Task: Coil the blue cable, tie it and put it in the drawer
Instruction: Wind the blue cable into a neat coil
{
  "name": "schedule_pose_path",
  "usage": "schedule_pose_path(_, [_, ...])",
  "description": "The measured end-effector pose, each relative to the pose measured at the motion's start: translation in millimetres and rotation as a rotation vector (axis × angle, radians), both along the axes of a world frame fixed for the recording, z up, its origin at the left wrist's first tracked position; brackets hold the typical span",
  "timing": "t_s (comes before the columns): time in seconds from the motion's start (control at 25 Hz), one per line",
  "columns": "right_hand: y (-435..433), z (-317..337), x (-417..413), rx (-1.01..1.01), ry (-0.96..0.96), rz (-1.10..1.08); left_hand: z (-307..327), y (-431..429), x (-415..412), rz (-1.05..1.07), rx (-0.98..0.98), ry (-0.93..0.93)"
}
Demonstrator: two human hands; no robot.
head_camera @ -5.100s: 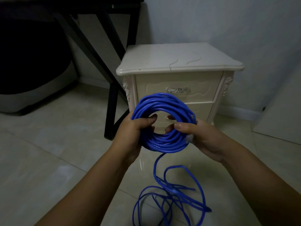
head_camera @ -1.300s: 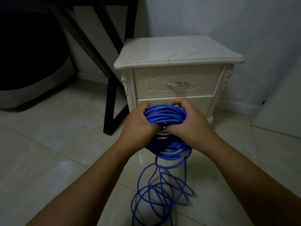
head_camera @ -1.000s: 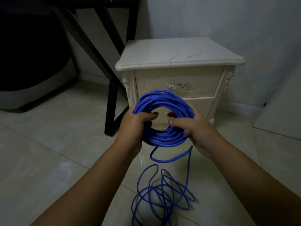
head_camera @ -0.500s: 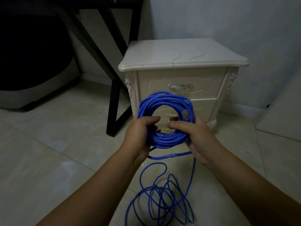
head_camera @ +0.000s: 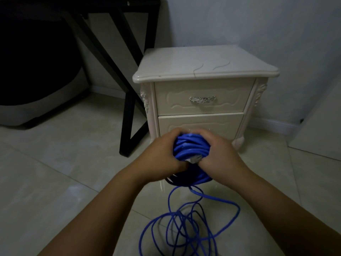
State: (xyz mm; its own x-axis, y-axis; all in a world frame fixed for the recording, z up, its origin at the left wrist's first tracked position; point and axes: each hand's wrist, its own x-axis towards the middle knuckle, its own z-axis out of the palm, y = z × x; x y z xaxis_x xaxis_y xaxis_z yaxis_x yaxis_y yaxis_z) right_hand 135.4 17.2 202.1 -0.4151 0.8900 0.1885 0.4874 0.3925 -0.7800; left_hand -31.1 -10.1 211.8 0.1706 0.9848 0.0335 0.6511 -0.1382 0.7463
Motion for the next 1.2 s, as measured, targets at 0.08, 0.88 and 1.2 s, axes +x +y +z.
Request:
schedule_pose_path(0.08, [-0.5, -3.9, -1.2, 0.007, -0.026, 0.007, -4.2, -0.2, 3.3, 0.044, 0.026, 0.038])
schedule_pose_path(0.88, [11.5, -18.2, -7.2, -0.657, 0.808, -0.105, -11.8, 9.2, 16.6, 0.388, -0.065, -1.102])
schedule_pose_path(1.2, [20.8, -1.9, 8.1, -0.564, 0.654, -0.138, -2.9, 6.1, 5.1, 0.160, -0.182, -0.828])
